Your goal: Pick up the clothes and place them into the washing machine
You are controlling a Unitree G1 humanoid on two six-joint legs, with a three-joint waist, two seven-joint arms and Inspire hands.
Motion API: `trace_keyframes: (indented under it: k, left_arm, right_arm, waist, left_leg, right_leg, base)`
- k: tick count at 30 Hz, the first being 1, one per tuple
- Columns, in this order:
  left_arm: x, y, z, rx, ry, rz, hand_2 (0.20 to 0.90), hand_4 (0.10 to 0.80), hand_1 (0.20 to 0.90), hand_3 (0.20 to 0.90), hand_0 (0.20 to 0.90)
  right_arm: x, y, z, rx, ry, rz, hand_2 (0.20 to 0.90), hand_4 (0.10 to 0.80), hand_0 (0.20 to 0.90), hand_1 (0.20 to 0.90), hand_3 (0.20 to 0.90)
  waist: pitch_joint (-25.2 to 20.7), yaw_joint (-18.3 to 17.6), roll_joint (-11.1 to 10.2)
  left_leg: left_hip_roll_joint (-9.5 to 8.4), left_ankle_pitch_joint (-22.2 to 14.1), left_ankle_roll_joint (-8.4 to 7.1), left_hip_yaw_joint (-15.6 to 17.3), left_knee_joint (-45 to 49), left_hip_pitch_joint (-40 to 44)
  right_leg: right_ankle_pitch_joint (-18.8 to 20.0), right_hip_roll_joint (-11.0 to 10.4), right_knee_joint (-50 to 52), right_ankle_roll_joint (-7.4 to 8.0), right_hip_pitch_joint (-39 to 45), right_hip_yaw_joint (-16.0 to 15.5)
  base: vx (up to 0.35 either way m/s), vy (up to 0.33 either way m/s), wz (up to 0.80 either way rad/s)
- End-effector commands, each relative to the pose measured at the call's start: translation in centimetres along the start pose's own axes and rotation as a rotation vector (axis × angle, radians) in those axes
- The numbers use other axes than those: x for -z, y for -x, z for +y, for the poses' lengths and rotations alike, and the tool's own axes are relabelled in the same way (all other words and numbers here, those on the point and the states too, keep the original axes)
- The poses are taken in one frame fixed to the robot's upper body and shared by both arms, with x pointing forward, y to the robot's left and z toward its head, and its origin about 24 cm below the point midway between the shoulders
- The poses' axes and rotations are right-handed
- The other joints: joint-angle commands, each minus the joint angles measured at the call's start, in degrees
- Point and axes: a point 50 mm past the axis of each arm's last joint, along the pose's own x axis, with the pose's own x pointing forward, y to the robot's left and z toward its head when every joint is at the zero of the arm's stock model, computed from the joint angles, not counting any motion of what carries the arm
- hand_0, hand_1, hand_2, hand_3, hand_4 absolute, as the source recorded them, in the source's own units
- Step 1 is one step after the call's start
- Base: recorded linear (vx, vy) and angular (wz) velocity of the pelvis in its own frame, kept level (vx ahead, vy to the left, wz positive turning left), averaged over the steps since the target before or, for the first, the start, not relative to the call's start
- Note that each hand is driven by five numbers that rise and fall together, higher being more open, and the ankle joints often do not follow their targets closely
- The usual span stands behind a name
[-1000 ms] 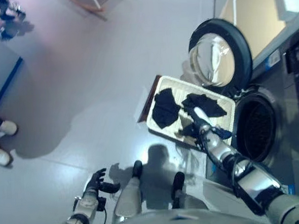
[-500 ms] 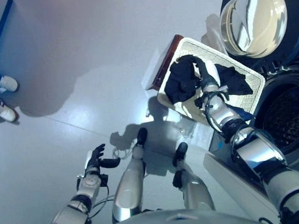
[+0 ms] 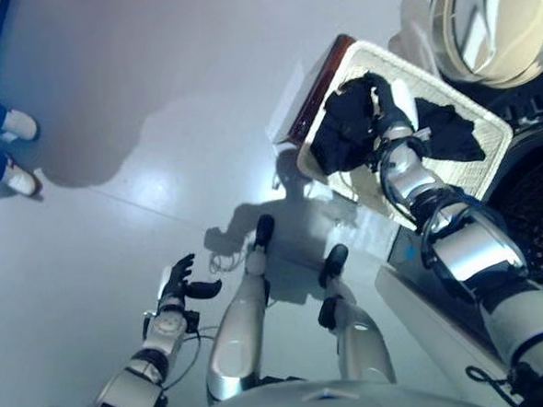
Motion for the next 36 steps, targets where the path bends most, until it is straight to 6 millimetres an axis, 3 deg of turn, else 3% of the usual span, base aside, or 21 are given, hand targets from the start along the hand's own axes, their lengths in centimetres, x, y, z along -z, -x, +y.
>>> trace_keyframes:
  k: [1, 13, 22, 29, 30, 31, 32, 36]
  left_arm:
    - [0.0, -0.2, 1.6, -0.073, -0.004, 0.002, 0.900, 0.800, 0.900, 0.900, 0.900]
    - [-0.8, -0.4, 0.7, -0.068, 0.029, -0.019, 0.900, 0.800, 0.900, 0.900, 0.900]
    - [-2.2, -0.7, 0.1, -0.068, 0.087, -0.062, 0.900, 0.800, 0.900, 0.900, 0.900]
    - [-3.0, -0.8, -0.4, -0.054, 0.110, -0.086, 0.900, 0.800, 0.900, 0.900, 0.900]
    - [-3.1, -0.8, -0.5, -0.051, 0.111, -0.089, 0.900, 0.800, 0.900, 0.900, 0.900]
    - [-3.1, -0.7, -0.6, -0.048, 0.113, -0.091, 0.900, 0.800, 0.900, 0.900, 0.900]
    - [-3.2, -0.7, -0.8, -0.044, 0.118, -0.094, 0.900, 0.800, 0.900, 0.900, 0.900]
    - [-3.3, -0.7, -0.7, -0.049, 0.123, -0.101, 0.900, 0.800, 0.900, 0.900, 0.900]
  right_arm:
    - [-2.7, -1.8, -4.3, 0.142, 0.000, -0.086, 0.900, 0.800, 0.900, 0.900, 0.900]
    - [-3.2, -1.7, -3.3, 0.111, 0.044, -0.102, 0.900, 0.800, 0.900, 0.900, 0.900]
    - [-5.1, -2.5, -5.0, 0.141, 0.104, -0.145, 0.900, 0.800, 0.900, 0.900, 0.900]
    - [-5.1, -2.9, -6.7, 0.175, 0.194, -0.127, 0.900, 0.800, 0.900, 0.900, 0.900]
    - [-5.0, -3.0, -7.0, 0.176, 0.203, -0.122, 0.808, 0.739, 0.808, 0.808, 0.808]
    - [-4.8, -3.0, -7.1, 0.174, 0.208, -0.118, 0.507, 0.538, 0.507, 0.507, 0.507]
    - [-4.6, -3.0, -7.2, 0.174, 0.218, -0.114, 0.300, 0.400, 0.300, 0.300, 0.300]
    - [-5.0, -3.1, -7.6, 0.181, 0.228, -0.121, 0.300, 0.400, 0.300, 0.300, 0.300]
  waist:
    - [-0.35, 0.73, 0.26]
    - [2.14, 0.27, 2.73]
    - [4.74, 0.09, 4.67]
    - [5.98, 0.27, 5.51]
    - [6.15, 0.33, 5.66]
    - [6.18, 0.35, 5.82]
    - [6.19, 0.40, 5.97]
    - [6.60, 0.16, 6.13]
  left_leg:
    - [-5.33, -2.83, 0.41, 3.38, 3.68, -2.90]
    - [-5.25, -2.26, -0.03, 4.14, 5.20, -8.43]
    - [-4.97, -1.08, -0.52, 4.46, 5.13, -12.86]
    - [-5.09, -0.86, -0.66, 4.78, 5.81, -15.77]
    - [-5.12, -0.78, -0.67, 4.80, 6.02, -16.23]
    - [-5.13, -0.80, -0.65, 4.77, 6.11, -16.43]
    - [-5.17, -0.79, -0.67, 4.74, 6.14, -16.55]
    - [-5.22, -0.83, -0.55, 4.85, 6.43, -17.10]
  right_leg:
    - [-2.77, -2.19, 10.51, 0.84, -3.26, 3.20]
    - [-3.18, -2.07, 12.72, 0.24, -9.67, 4.52]
    - [-2.60, -1.82, 13.37, 0.20, -14.99, 5.88]
    - [-2.56, -1.69, 14.19, 0.12, -18.31, 6.69]
    - [-2.56, -1.68, 14.49, 0.10, -18.73, 6.83]
    - [-2.61, -1.71, 14.62, 0.06, -19.04, 7.04]
    - [-2.67, -1.78, 14.68, 0.02, -19.22, 7.03]
    - [-2.71, -1.75, 15.11, -0.04, -20.06, 7.46]
  base:
    - [-0.025, 0.021, 0.06]
    - [-0.013, 0.009, 0.00]
    - [-0.019, 0.008, -0.01]
    - [0.000, 0.000, 0.00]
    - [0.000, 0.000, 0.00]
    - [0.000, 0.000, 0.00]
    - [0.000, 0.000, 0.00]
    - [0.000, 0.000, 0.00]
